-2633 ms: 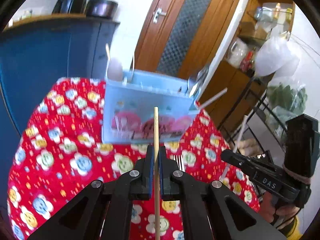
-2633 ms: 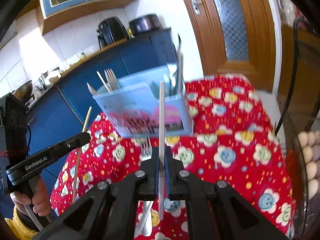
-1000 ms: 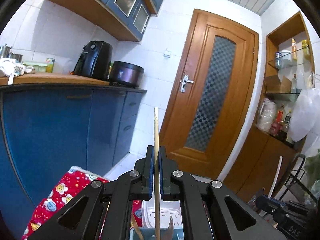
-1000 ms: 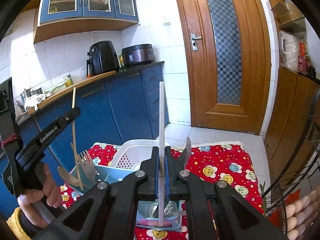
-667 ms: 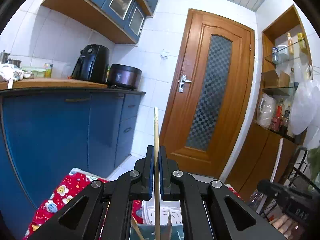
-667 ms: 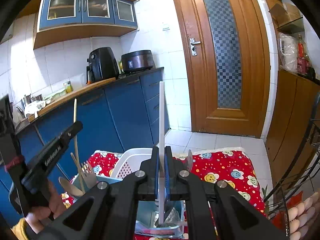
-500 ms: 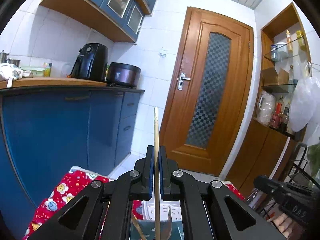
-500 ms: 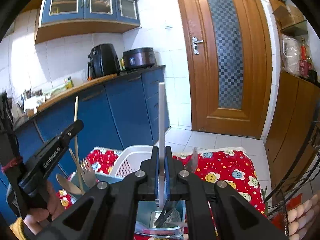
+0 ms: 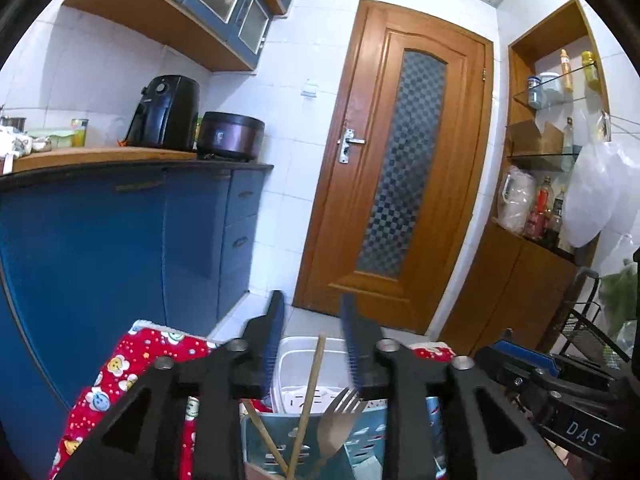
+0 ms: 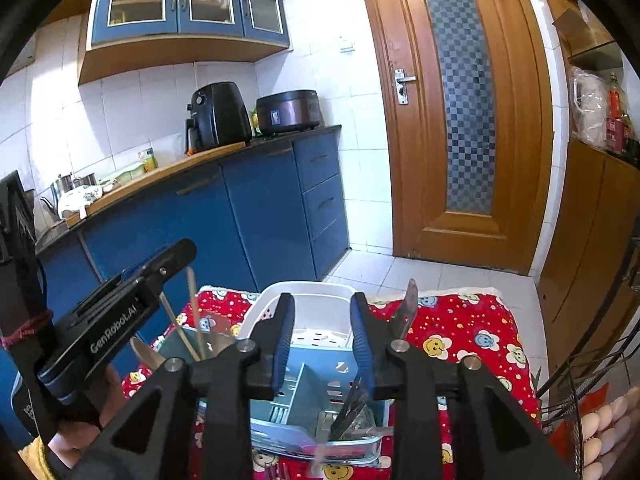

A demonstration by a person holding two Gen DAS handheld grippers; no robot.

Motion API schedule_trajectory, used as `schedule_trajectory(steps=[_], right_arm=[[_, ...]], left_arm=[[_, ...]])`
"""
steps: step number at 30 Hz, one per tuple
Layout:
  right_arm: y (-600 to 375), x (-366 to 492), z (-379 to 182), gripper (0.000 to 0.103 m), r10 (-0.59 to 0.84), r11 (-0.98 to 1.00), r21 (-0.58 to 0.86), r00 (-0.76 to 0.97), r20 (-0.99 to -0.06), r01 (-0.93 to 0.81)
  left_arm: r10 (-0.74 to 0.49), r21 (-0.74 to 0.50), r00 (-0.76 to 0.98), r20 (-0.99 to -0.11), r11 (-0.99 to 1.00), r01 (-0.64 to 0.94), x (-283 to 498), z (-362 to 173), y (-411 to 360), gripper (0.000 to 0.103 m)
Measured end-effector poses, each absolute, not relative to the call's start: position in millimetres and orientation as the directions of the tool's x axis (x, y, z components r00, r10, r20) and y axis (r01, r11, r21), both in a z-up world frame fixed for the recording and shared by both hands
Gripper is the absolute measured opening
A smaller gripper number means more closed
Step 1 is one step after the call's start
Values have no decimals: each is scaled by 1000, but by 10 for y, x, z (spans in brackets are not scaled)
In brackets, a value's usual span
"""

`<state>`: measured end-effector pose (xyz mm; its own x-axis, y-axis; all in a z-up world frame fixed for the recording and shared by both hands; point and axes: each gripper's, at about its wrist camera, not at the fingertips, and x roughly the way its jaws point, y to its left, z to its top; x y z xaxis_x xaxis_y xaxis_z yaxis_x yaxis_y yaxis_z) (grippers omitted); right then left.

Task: Organize utensils
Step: 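Open both tools and pull them back from the holder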

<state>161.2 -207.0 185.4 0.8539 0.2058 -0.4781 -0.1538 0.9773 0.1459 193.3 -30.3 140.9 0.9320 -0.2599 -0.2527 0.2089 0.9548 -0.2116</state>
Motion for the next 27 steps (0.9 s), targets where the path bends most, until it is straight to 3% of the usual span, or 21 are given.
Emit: schedule_trajectory(steps=[14,27], right_arm=[[-2162,1157,2042,36,239,965,204,870,-431,-164],[-2307,680,1854,37,241,960,241,855,-459,-141]], left_arm=[[-292,-206,917,-273,949,240,1537,1564,-216,39],[-327,-202,877,-353,942,270,1098,1442,-187,39]])
